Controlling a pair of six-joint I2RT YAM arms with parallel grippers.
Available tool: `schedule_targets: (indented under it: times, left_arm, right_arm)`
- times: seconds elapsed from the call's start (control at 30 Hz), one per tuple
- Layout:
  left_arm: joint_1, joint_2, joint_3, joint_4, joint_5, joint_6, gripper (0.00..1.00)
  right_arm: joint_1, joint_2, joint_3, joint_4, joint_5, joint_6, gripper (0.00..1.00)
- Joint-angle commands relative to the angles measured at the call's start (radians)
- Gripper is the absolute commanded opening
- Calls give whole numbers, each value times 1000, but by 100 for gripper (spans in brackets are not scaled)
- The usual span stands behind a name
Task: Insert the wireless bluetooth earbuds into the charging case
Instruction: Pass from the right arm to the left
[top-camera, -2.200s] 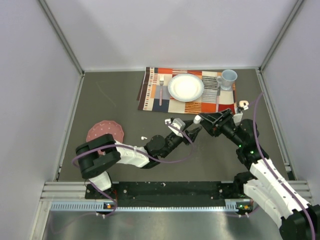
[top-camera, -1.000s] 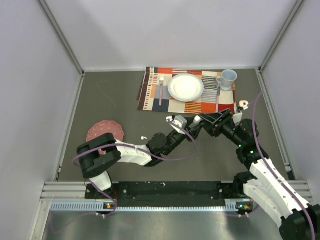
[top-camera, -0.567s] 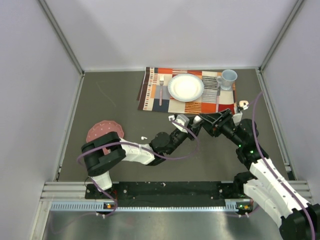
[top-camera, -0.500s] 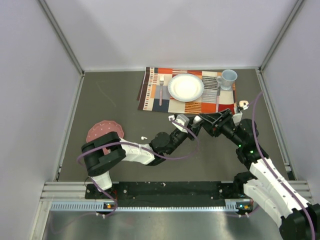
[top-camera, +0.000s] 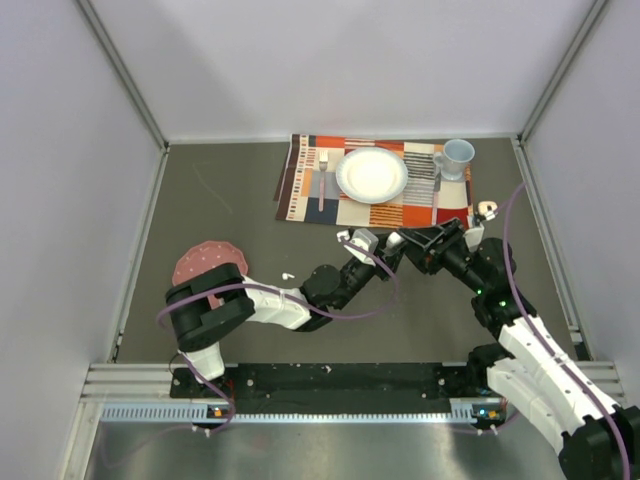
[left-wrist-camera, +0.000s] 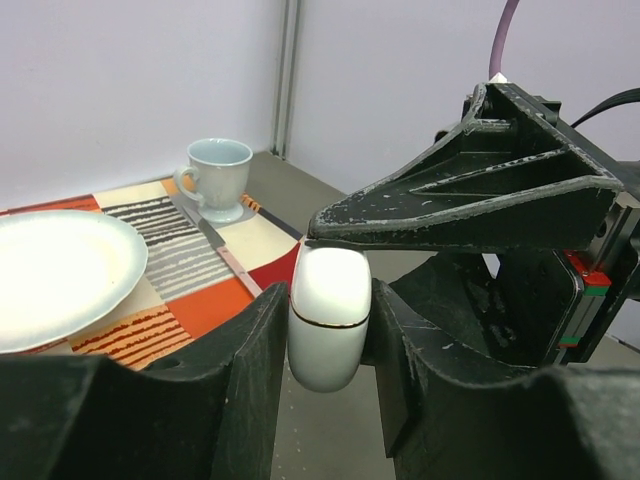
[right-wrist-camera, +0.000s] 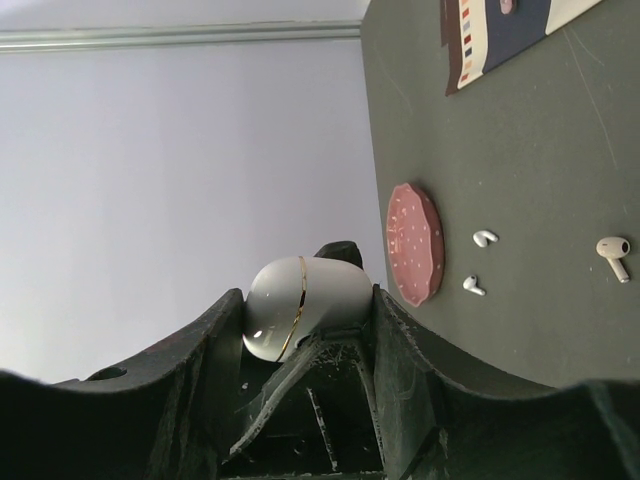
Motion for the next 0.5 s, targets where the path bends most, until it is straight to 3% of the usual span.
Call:
schedule_targets:
  times: [0.0,0.17,0.47]
  left_arm:
    - [-6,14,-7,272,-5,-18,43]
    - [-6,11,-18,283,-13,-15,38]
    - [-6,-16,-42,273,-8,-14,38]
  right_arm:
    - [14,-6,4,78,-20,11,35]
    - [14,-8,4,80,-17,12,35]
    - [14,-3,5,84,-11,12,35]
